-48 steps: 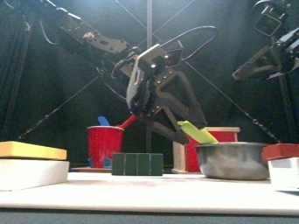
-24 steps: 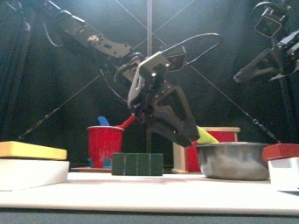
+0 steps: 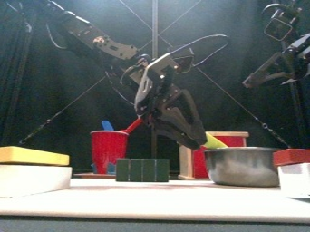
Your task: Grab spoon and put it left of cutting board
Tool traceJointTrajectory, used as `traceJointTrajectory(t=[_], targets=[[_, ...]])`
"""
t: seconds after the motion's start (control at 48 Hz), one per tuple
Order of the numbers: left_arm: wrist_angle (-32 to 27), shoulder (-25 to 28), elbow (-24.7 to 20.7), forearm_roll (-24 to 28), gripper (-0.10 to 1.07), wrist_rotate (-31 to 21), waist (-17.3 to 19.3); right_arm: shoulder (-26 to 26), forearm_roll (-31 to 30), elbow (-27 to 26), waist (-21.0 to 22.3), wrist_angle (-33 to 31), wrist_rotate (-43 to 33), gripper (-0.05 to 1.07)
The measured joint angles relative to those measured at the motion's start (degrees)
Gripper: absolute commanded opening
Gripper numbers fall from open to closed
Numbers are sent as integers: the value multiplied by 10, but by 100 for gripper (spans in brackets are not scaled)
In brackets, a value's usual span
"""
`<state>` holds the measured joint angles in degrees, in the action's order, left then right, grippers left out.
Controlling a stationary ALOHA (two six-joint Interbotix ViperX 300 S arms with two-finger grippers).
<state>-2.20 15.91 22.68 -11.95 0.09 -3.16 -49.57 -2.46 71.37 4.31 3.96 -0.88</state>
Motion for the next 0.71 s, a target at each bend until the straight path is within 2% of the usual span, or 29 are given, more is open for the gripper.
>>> traceJointTrajectory(t=[0.354,0.708], targets=[[7,-4,0,31,78,0,4,0,1,2,0,0,-1,0],[9,-4,0,49,78,0,4,0,1,4,0,-1,-1,0]])
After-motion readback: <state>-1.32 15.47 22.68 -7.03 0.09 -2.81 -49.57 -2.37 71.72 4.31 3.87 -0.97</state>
